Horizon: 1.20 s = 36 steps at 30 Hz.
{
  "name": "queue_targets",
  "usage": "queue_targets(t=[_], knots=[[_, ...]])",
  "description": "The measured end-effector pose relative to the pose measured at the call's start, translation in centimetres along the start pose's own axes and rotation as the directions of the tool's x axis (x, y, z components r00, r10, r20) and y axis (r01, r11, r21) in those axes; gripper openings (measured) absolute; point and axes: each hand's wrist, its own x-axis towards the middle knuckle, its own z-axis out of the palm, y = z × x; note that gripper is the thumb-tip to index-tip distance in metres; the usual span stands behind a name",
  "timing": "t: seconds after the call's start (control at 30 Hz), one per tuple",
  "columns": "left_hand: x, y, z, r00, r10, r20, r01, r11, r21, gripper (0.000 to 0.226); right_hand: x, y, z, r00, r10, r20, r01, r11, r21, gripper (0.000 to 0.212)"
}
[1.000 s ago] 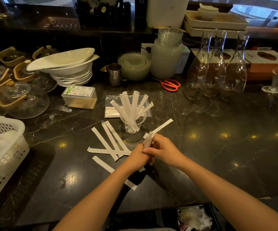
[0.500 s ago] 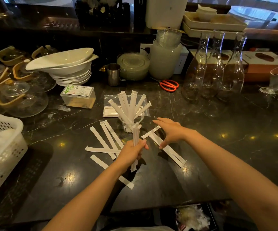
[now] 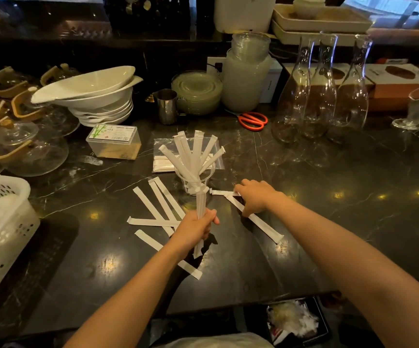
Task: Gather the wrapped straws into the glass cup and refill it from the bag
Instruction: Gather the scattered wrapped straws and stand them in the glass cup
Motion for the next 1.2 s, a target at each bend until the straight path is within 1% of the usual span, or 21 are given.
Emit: queue_targets(t=[0.13,0.33,0.53,0.7,0.77,0.8,0.83,0.9,0.93,0.97,1.0,1.07,1.13,1.17,1.2], knots=[[0.3,0.2,0.4,1.000,-0.013,0.016,0.013,1.000,-0.002,0.032,-0.5,-0.5,0.1,1.000,0.021,0.014,-0.021,1.000,-0.007,0.053],[0.5,0.2,0.7,1.000,-0.020,0.024,0.019,0.999,0.027,0.031,-1.0,-1.4,0.0,0.998,0.068,0.019,-0.068,0.998,-0.005,0.038],[0.6,0.1,0.7,0.999,-0.030,0.025,0.030,0.999,0.022,0.031,-1.1,-1.8,0.2,0.994,0.105,0.040,-0.107,0.992,0.064,0.033],[0.6,0.1,0.5,0.999,-0.034,0.015,0.034,0.999,0.006,0.025,-1.4,-1.8,0.2,0.994,0.093,0.056,-0.098,0.991,0.090,0.030],[0.6,0.1,0.3,1.000,-0.020,0.009,0.020,1.000,-0.009,0.021,-1.8,-1.8,-0.1,0.996,0.060,0.063,-0.068,0.990,0.125,0.020],[0.6,0.2,0.2,1.000,-0.005,0.004,0.006,1.000,-0.012,0.018,-2.0,-1.7,-0.3,0.998,0.037,0.053,-0.045,0.987,0.156,0.011],[0.7,0.3,0.0,1.000,0.012,-0.004,-0.012,1.000,-0.009,0.014,-2.2,-1.8,-0.5,1.000,0.007,0.029,-0.013,0.980,0.198,0.007],[0.6,0.4,-0.3,0.999,0.045,-0.015,-0.045,0.999,0.004,0.009,-2.9,-2.0,-1.4,0.998,-0.052,-0.043,0.063,0.951,0.302,0.024],[0.5,0.4,-0.4,0.998,0.063,-0.014,-0.063,0.998,0.009,0.012,-3.4,-2.2,-2.0,0.993,-0.081,-0.085,0.106,0.929,0.355,0.028],[0.4,0.5,-0.5,0.997,0.076,-0.008,-0.076,0.997,0.008,0.017,-4.0,-2.6,-2.6,0.987,-0.101,-0.122,0.142,0.905,0.401,0.029],[0.4,0.6,-0.6,0.996,0.085,0.001,-0.085,0.996,0.001,0.021,-4.5,-3.0,-3.3,0.981,-0.113,-0.156,0.172,0.878,0.447,0.024],[0.2,1.0,-0.7,0.995,0.095,0.018,-0.094,0.995,-0.026,0.026,-5.5,-3.8,-4.5,0.971,-0.129,-0.200,0.221,0.802,0.555,0.005],[-0.1,1.6,-1.0,0.992,0.120,0.031,-0.118,0.991,-0.061,0.028,-6.4,-4.9,-5.5,0.960,-0.170,-0.224,0.278,0.697,0.661,0.012],[-0.2,1.9,-1.2,0.990,0.139,0.029,-0.137,0.987,-0.084,0.029,-6.6,-5.4,-5.9,0.954,-0.193,-0.230,0.299,0.657,0.692,0.014],[-0.3,2.0,-1.5,0.987,0.158,0.023,-0.155,0.982,-0.103,0.030,-6.9,-6.0,-6.3,0.946,-0.213,-0.244,0.323,0.637,0.699,0.014]])
